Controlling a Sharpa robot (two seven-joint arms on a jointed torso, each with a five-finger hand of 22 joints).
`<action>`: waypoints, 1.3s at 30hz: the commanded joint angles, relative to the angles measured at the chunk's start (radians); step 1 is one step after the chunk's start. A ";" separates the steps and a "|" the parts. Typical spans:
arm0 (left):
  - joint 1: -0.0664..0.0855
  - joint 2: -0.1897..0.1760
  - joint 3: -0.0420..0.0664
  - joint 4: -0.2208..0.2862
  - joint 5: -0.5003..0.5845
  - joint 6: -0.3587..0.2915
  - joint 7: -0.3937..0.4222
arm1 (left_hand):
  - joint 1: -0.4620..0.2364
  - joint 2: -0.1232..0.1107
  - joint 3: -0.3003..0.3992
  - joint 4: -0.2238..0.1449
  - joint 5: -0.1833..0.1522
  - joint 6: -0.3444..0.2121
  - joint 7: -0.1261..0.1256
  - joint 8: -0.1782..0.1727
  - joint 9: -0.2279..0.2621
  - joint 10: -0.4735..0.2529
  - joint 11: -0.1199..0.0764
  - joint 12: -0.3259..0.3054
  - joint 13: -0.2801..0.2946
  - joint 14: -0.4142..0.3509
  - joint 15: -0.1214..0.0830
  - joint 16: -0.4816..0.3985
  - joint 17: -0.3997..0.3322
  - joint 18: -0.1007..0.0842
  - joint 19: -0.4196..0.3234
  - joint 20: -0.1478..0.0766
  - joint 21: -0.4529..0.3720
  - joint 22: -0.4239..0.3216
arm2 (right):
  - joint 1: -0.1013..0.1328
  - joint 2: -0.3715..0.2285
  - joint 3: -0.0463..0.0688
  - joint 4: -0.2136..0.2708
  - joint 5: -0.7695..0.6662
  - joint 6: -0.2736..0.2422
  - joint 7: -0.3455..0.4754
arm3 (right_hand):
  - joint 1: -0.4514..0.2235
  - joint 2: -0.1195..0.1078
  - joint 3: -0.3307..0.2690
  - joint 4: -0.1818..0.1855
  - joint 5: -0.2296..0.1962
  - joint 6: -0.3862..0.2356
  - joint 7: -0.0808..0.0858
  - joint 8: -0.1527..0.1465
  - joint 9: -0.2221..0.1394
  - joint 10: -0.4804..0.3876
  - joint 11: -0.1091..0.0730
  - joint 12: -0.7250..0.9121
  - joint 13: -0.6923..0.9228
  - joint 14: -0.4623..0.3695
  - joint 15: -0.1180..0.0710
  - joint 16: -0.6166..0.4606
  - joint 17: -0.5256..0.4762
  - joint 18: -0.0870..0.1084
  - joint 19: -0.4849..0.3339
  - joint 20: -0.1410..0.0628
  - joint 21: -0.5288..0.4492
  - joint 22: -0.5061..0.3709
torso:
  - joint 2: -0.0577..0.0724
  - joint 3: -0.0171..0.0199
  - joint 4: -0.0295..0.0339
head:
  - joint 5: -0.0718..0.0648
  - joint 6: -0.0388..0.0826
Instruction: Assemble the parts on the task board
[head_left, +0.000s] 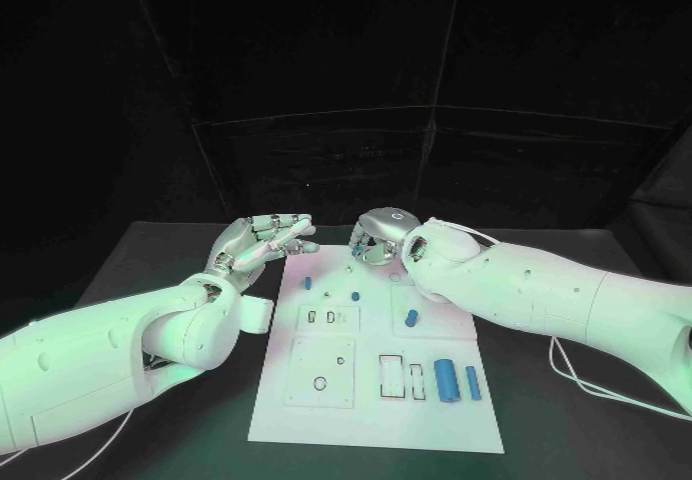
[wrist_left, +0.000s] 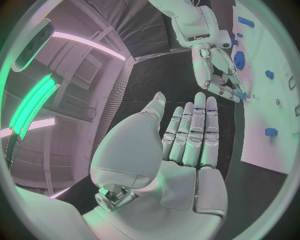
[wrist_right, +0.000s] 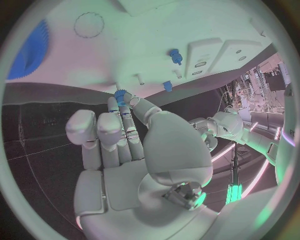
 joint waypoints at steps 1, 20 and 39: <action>0.002 0.000 0.001 0.004 -0.005 0.013 0.002 | -0.009 0.000 -0.003 -0.003 0.004 0.007 0.002 -0.005 -0.001 0.002 0.003 -0.005 -0.001 0.006 0.000 -0.005 0.001 0.006 0.009 -0.001 -0.005 -0.001 | 0.003 0.005 0.001 -0.006 0.002 0.006 0.002 | -0.001 -0.009 0.008 0.002 -0.004 -0.002 0.007 -0.003 -0.001 -0.002 -0.001 -0.001 0.000 0.006 -0.002 0.004 0.002 -0.018 0.004 0.000 0.005 0.001 | 0.004 0.0002 0.0010 | -0.002 0.001; 0.004 0.000 0.001 0.006 -0.005 0.020 -0.001 | -0.011 0.000 -0.004 -0.004 0.003 0.007 0.002 -0.007 -0.001 0.001 0.003 -0.006 -0.001 0.005 0.001 -0.007 0.001 0.006 0.010 -0.001 -0.006 -0.002 | 0.003 0.042 0.001 -0.060 -0.005 0.029 -0.005 | -0.012 -0.026 0.017 0.016 -0.007 -0.019 0.011 -0.009 -0.003 -0.025 0.005 -0.005 -0.003 0.001 0.003 0.007 -0.005 -0.018 -0.002 0.005 0.009 0.003 | 0.009 -0.0002 0.0042 | -0.002 -0.004; 0.005 -0.010 0.001 0.007 -0.005 0.022 -0.005 | -0.012 0.000 -0.005 -0.006 0.003 0.005 0.003 -0.010 -0.002 -0.001 0.004 -0.010 -0.001 0.003 0.002 -0.012 0.001 0.006 0.010 0.000 -0.008 -0.003 | 0.006 -0.031 0.001 0.006 0.022 -0.060 -0.016 | -0.001 -0.098 -0.125 0.094 -0.049 -0.247 0.041 -0.006 -0.003 -0.314 0.048 0.022 -0.002 -0.039 0.039 -0.080 -0.151 0.003 -0.076 0.042 -0.055 -0.112 | 0.010 0.0006 -0.0010 | 0.001 0.000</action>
